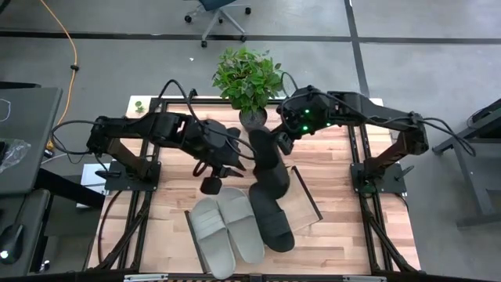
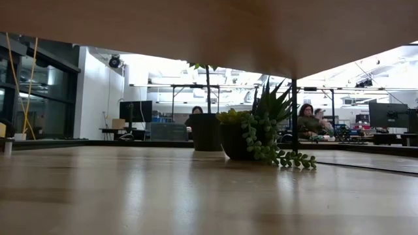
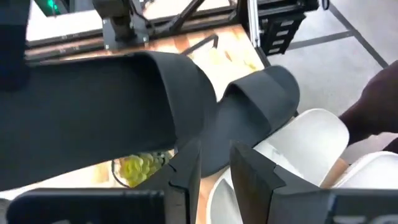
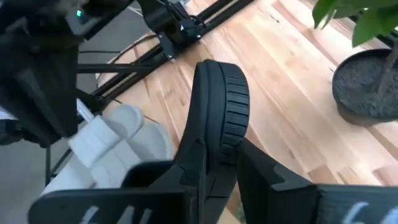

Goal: Pick and place slides into the shelf
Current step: Put the black slipper on the shelf

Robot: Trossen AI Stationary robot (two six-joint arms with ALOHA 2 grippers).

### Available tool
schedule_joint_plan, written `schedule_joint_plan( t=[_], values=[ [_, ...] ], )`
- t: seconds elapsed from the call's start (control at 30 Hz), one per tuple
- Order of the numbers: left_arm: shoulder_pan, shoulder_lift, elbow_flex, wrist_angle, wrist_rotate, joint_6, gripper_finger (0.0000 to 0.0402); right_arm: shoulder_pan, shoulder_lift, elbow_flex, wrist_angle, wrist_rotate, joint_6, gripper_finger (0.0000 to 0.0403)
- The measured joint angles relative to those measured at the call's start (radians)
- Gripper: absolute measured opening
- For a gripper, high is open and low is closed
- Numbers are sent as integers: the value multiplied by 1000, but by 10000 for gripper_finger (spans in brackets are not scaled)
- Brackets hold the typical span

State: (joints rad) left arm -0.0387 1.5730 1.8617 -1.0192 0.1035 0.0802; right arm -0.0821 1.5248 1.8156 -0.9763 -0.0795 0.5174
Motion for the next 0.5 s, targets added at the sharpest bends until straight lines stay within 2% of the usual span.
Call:
schedule_joint_plan(
  t=[0.2, 0.5],
  values=[
    [0, 2, 98, -58, -25, 29, 71, 0, -82, 1, -78, -25, 33, 37],
    [0, 0, 214, -261, -144, 54, 59, 30, -141, 1, -220, -115, 70, 37]
  ],
)
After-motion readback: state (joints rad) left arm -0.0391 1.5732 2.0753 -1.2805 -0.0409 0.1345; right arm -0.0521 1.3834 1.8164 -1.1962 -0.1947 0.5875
